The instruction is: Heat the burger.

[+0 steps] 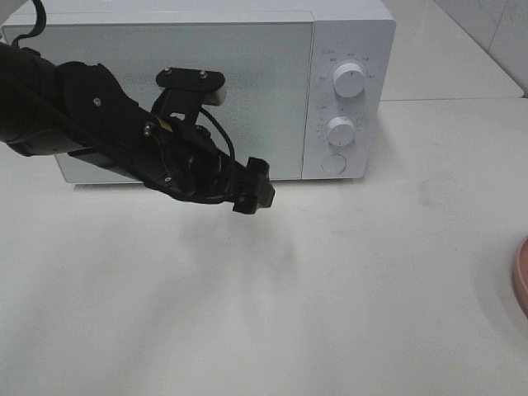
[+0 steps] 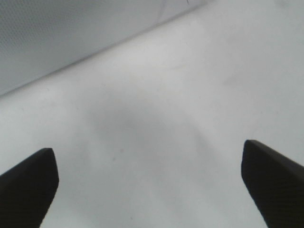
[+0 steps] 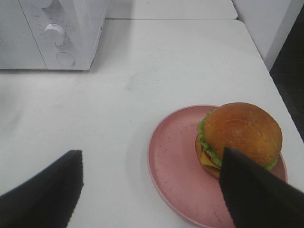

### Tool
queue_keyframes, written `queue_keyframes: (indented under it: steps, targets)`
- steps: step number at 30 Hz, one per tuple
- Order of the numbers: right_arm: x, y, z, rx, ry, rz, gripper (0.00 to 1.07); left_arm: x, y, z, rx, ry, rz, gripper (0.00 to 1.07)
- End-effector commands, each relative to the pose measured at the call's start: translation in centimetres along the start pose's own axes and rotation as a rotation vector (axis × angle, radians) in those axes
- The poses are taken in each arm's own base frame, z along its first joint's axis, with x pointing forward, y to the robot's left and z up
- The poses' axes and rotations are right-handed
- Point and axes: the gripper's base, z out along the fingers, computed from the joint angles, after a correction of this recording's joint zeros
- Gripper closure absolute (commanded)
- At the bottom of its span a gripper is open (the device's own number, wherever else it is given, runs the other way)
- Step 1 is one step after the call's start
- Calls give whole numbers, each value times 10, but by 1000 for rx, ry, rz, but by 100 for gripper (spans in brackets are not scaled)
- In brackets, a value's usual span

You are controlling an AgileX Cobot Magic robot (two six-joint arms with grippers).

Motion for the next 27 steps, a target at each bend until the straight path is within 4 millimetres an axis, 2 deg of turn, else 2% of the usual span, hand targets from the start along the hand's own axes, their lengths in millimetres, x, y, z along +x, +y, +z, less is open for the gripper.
queue_keyframes:
  steps: [1, 2, 3, 6, 11, 13, 14, 16, 17, 19, 20, 21, 23, 24, 25, 26, 27]
  targets:
    - [2, -1, -3, 6, -44, 1, 32, 13, -2, -6, 30, 150, 61, 8]
    - [2, -1, -3, 6, -44, 1, 32, 13, -2, -6, 30, 150, 61, 8]
    - [2, -1, -3, 6, -44, 1, 32, 20, -3, -11, 50, 245, 84, 8]
    - [2, -1, -3, 6, -44, 1, 32, 24, -1, -21, 71, 347, 88, 8]
    - [2, -1, -3, 6, -44, 1, 32, 25, 11, -38, 77, 423, 21, 8]
    - [2, -1, -3, 6, -44, 1, 32, 22, 29, -55, 64, 447, -60, 8]
    - [2, -1, -3, 6, -44, 1, 32, 22, 29, -55, 64, 447, -60, 8]
    - [2, -1, -3, 6, -44, 1, 32, 20, 48, -76, 53, 464, -134, 8]
    - [2, -1, -3, 6, -44, 1, 32, 20, 48, -76, 53, 464, -134, 8]
    - [2, -1, -3, 6, -44, 1, 32, 20, 68, -97, 40, 478, -199, 8]
    - [2, -1, -3, 6, -44, 1, 32, 20, 68, -97, 40, 478, -199, 8]
    - [2, -1, -3, 6, -44, 1, 32, 21, 81, -113, 29, 483, -240, 8]
    - [2, -1, -3, 6, -44, 1, 32, 21, 88, -120, 18, 480, -261, 8]
    - [2, -1, -3, 6, -44, 1, 32, 23, 99, -135, -1, 473, -295, 8]
    - [2, -1, -3, 6, -44, 1, 32, 24, 105, -143, -12, 467, -315, 8]
    - [2, -1, -3, 6, -44, 1, 32, 24, 105, -143, -12, 467, -315, 8]
    - [2, -1, -3, 6, -44, 1, 32, 27, 115, -157, -34, 465, -345, 8]
